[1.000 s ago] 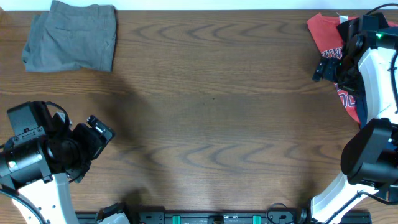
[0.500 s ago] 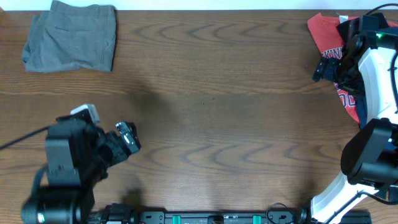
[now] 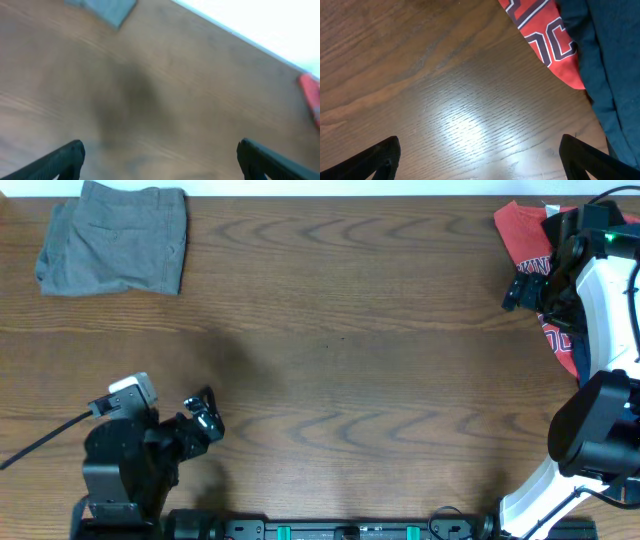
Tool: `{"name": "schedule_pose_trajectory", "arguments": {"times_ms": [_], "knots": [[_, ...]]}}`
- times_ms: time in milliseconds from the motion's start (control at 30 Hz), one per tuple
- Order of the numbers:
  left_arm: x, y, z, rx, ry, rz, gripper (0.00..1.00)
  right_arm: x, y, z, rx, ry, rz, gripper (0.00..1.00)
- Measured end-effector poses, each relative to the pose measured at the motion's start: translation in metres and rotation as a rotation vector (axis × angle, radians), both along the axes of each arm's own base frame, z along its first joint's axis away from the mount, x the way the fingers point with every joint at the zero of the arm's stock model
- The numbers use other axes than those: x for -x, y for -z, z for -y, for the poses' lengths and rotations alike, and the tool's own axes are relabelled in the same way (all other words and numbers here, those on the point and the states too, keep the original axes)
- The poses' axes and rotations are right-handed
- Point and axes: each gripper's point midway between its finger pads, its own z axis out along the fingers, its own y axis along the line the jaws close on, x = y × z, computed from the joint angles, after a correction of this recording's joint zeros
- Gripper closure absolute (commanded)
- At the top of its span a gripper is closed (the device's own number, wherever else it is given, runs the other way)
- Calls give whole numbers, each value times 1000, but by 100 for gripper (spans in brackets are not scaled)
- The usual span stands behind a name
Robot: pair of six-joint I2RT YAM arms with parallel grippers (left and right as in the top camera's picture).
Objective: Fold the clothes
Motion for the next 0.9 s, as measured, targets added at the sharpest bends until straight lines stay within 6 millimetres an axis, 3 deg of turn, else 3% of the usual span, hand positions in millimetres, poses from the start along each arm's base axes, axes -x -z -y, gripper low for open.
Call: {"name": "schedule_pose_trajectory", "arguments": {"times_ms": [133,333,400,700,900], "knots": [[-8,8,-1,1,-7,115,2,0,0,0,0,0,1,1],[-1,73,-3,-7,-16,66,2,0,0,0,0,0,0,1],[-3,85,-5,-11,-26,79,2,0,0,0,0,0,0,1],[-32,88,-19,-23,-100,333,2,0,0,0,0,0,0,1],[-37,100,-29,-29,-146,375,2,0,0,0,-1,0,-1,1]]}}
